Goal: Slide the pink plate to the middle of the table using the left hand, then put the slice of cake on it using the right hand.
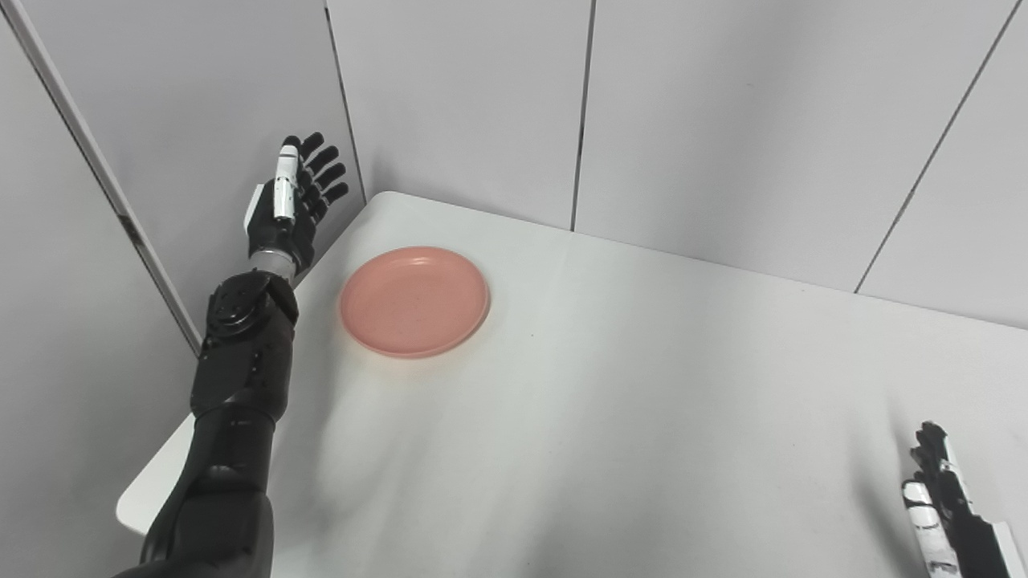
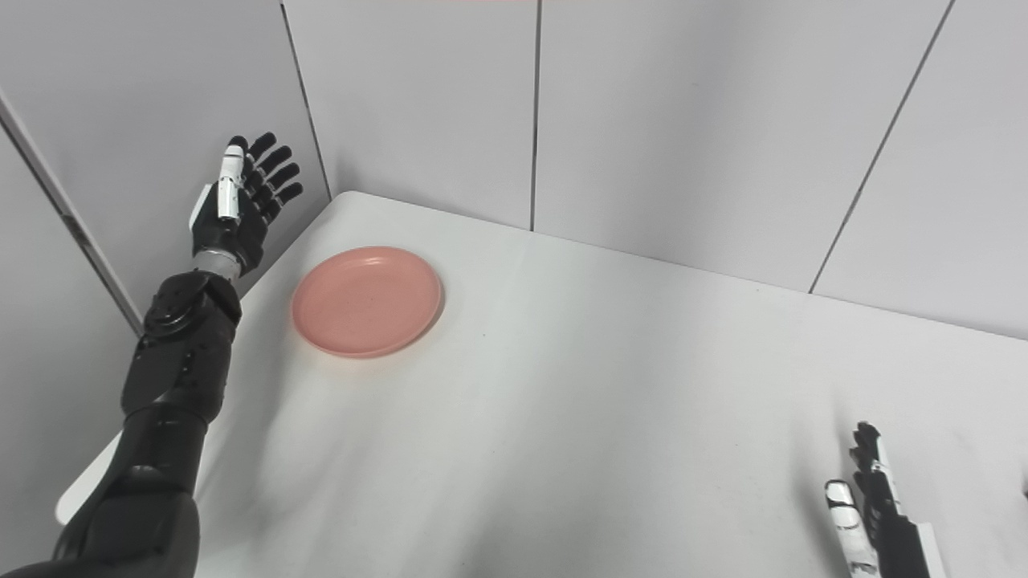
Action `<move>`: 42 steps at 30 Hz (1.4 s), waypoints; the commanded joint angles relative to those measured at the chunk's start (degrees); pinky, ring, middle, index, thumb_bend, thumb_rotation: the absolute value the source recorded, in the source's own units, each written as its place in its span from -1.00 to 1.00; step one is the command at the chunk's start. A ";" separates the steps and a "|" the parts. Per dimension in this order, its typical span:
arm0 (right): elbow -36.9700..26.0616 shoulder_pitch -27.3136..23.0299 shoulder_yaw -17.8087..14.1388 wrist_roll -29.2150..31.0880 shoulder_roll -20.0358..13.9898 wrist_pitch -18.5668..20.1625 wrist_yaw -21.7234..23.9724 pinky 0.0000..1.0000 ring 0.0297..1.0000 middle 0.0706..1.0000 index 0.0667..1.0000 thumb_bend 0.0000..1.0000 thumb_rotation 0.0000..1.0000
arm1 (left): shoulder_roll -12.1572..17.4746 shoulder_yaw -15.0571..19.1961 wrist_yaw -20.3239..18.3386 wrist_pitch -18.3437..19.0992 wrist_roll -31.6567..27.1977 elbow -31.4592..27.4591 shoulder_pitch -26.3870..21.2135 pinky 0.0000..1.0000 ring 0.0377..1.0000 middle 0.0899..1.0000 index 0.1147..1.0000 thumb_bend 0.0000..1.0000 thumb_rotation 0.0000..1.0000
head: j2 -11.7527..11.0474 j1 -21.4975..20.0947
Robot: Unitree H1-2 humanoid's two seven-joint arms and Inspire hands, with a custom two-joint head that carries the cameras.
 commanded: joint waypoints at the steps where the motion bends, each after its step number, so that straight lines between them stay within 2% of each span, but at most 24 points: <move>1: 0.54 1.81 0.07 0.78 0.28 0.93 0.12 1.00 0.97 0.99 0.98 -0.32 1.00 | 2.20 0.06 0.17 -2.34 0.29 0.15 -1.52 0.69 0.74 0.74 0.68 -0.25 1.00 | 0.14 0.08; 6: 0.32 1.77 0.06 0.28 0.16 1.00 0.09 0.98 0.96 0.98 0.98 -0.32 1.00 | 2.59 -0.11 1.01 -3.02 0.97 1.97 -1.76 0.69 0.74 0.73 0.65 -0.26 1.00 | 0.23 0.19; 15: 0.34 1.74 -0.03 0.52 -0.10 0.47 0.30 0.97 0.97 0.99 0.98 -0.34 1.00 | 3.19 -0.52 -0.13 -4.80 0.25 4.87 -1.33 0.72 0.74 0.74 0.69 -0.19 0.95 | 0.58 0.33; 18: 0.00 1.88 -0.10 0.52 -0.02 0.76 0.20 0.96 0.96 0.98 0.98 -0.36 1.00 | 2.72 -0.57 0.50 -4.67 0.39 5.42 -1.37 0.70 0.72 0.70 0.65 -0.22 1.00 | 0.75 0.38; 25: -0.51 1.94 -0.13 0.89 0.08 1.65 0.35 0.98 0.97 0.99 0.98 -0.36 1.00 | 1.68 -1.49 0.89 -5.34 1.10 6.48 -1.31 0.68 0.72 0.70 0.65 -0.28 1.00 | 0.90 0.44; 32: -0.84 1.98 -0.24 1.48 0.10 2.35 0.48 1.00 0.97 0.98 0.98 -0.34 1.00 | -0.15 -1.36 1.33 -4.46 0.07 7.25 -1.31 0.69 0.72 0.70 0.65 -0.31 1.00 | 1.14 0.49; 38: -0.38 1.94 0.01 0.76 -0.36 0.63 0.32 0.96 0.96 0.99 0.98 -0.36 1.00 | -0.69 -2.64 1.19 -4.96 1.12 8.90 -1.03 0.71 0.73 0.71 0.68 -0.27 1.00 | 1.45 0.66; 42: -1.15 2.13 0.07 0.28 -0.32 1.47 0.15 0.95 0.96 0.98 0.98 -0.36 1.00 | -1.03 -2.52 0.37 -5.09 0.06 10.11 -0.88 0.75 0.74 0.72 0.69 -0.25 1.00 | 1.75 0.66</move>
